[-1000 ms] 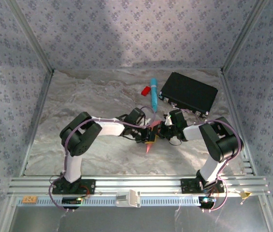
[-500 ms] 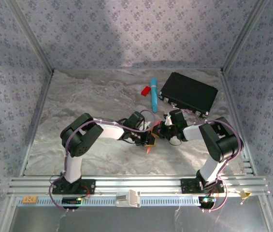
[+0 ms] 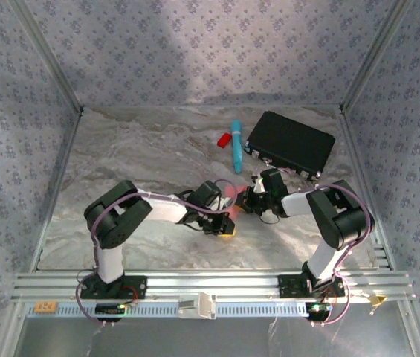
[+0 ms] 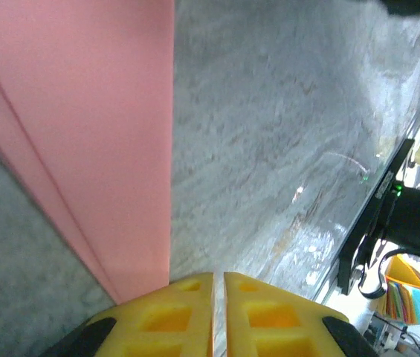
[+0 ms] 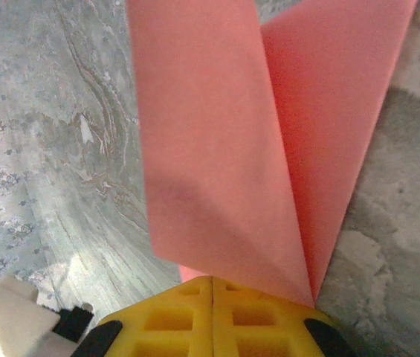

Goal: Fold a paper plane with a square sheet of paper (pick it up from the middle)
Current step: Fold the wing for the fifth time at the center of the table.

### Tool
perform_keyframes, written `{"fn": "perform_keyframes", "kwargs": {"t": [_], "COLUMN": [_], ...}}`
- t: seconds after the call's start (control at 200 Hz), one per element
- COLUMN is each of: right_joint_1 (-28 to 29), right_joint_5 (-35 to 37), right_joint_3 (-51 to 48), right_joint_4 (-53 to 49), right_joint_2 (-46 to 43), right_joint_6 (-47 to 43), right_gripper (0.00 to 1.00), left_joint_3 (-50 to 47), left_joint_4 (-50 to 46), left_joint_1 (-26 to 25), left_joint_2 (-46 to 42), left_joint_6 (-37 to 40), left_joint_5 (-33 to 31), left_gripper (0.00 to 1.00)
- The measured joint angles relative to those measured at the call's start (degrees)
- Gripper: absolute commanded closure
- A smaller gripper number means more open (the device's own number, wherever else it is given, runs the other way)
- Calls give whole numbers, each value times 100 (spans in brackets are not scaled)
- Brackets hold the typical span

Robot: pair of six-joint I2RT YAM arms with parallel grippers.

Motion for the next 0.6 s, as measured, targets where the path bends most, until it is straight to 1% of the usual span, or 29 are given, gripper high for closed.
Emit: {"fn": "perform_keyframes", "kwargs": {"t": [0.155,0.275,0.425,0.525,0.6], "right_joint_1": [4,4,15,20,20], "right_joint_5": [17,24,52,61,61], "right_joint_3": [0,0,0,0,0], "right_joint_4": [-11,-17,-24,-31,-33], "right_joint_2": [-11,-17,-24,-26,-26], "right_joint_6": [0,0,0,0,0], "right_gripper": [93,93,93,93,93], "left_joint_3": [-249,-297,-258,-107,149], "left_joint_4": [-247,-350,-173,-85,-70], "left_joint_1": [-157,-160,90,306,415], "left_joint_2": [-297,-664,-990,-898,-669], "left_joint_6": [-4,-7,-52,-114,-114], "left_joint_5": [35,31,-9,-55,-101], "left_gripper": [89,90,90,89,89]}}
